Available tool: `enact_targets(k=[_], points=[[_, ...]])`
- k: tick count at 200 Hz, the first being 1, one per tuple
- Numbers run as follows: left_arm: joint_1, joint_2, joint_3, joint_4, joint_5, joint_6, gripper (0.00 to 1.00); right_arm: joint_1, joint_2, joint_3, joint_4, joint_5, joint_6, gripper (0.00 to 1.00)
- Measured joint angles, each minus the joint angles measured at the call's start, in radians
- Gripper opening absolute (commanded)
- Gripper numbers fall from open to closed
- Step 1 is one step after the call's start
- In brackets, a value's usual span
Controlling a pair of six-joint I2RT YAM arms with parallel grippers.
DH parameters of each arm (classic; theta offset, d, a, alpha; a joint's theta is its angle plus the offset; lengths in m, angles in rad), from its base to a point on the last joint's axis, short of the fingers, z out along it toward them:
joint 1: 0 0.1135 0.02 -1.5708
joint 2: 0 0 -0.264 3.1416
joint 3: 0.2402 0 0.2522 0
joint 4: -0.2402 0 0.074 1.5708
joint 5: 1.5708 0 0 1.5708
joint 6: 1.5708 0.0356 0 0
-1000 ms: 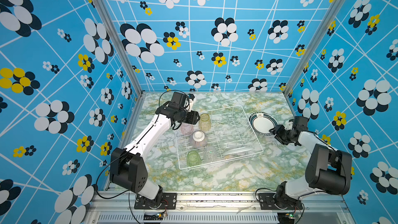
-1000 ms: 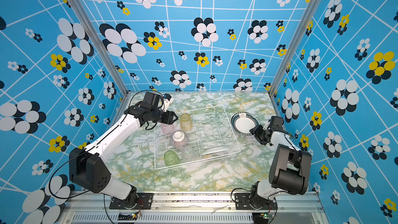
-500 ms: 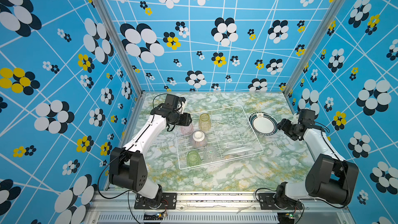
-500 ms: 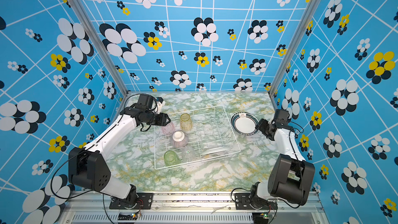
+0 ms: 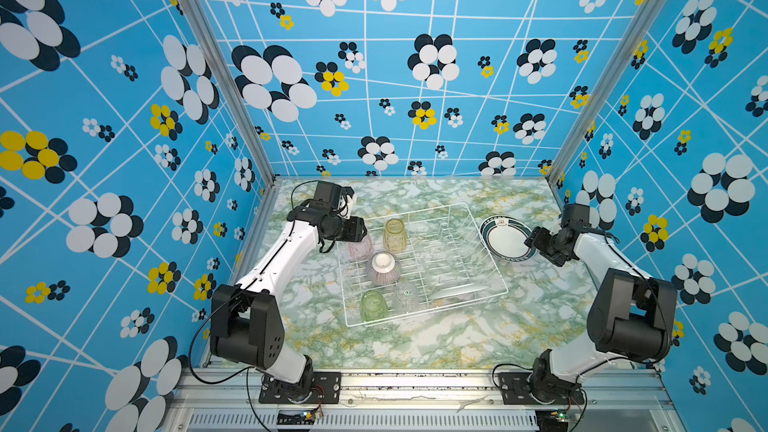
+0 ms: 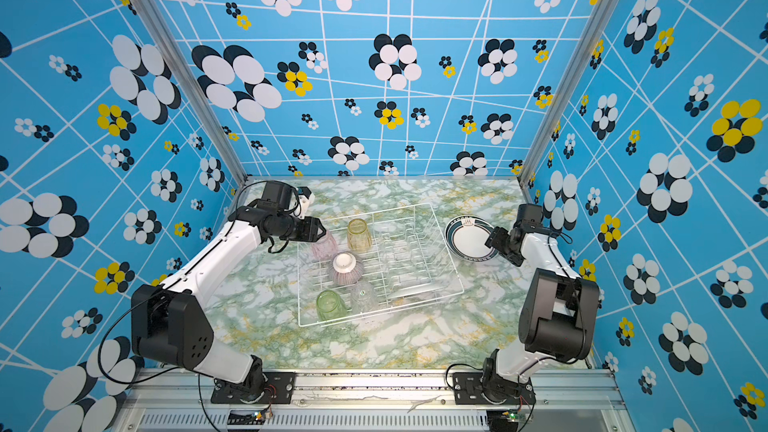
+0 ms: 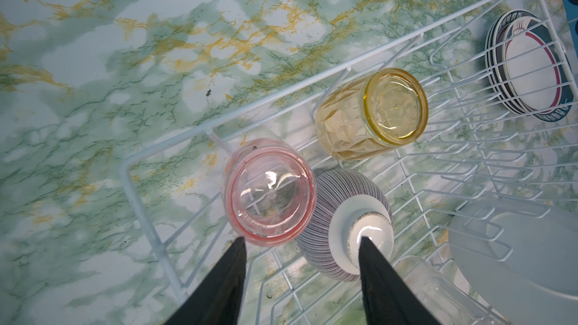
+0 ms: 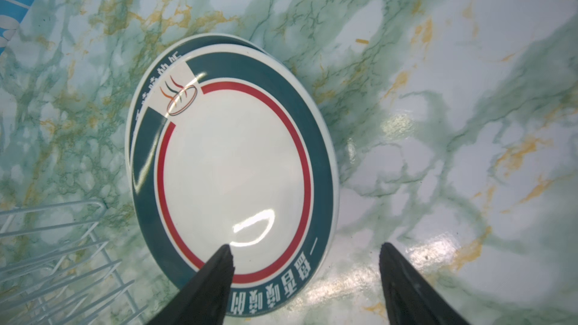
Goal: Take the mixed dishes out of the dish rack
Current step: 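Lower the plate onto the stacked plates and open the right gripper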
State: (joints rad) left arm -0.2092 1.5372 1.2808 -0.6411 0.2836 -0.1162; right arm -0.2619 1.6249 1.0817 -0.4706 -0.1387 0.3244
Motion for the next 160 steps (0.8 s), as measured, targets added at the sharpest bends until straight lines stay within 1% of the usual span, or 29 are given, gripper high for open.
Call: enact_targets(k=[41,80,160], points=[[0.014,0.000,-0.014,0.001,0.005,-0.003,0.58,0.034,0.076,0.038,-0.021,0.035,0.000,0.77],[0.025,0.000,-0.017,0.004,0.015,-0.003,0.59,0.047,0.098,0.066,-0.039,0.059,0.000,0.77],[0.035,0.000,-0.017,0.005,0.024,-0.003,0.58,0.072,0.136,0.100,-0.040,0.059,0.000,0.78]])
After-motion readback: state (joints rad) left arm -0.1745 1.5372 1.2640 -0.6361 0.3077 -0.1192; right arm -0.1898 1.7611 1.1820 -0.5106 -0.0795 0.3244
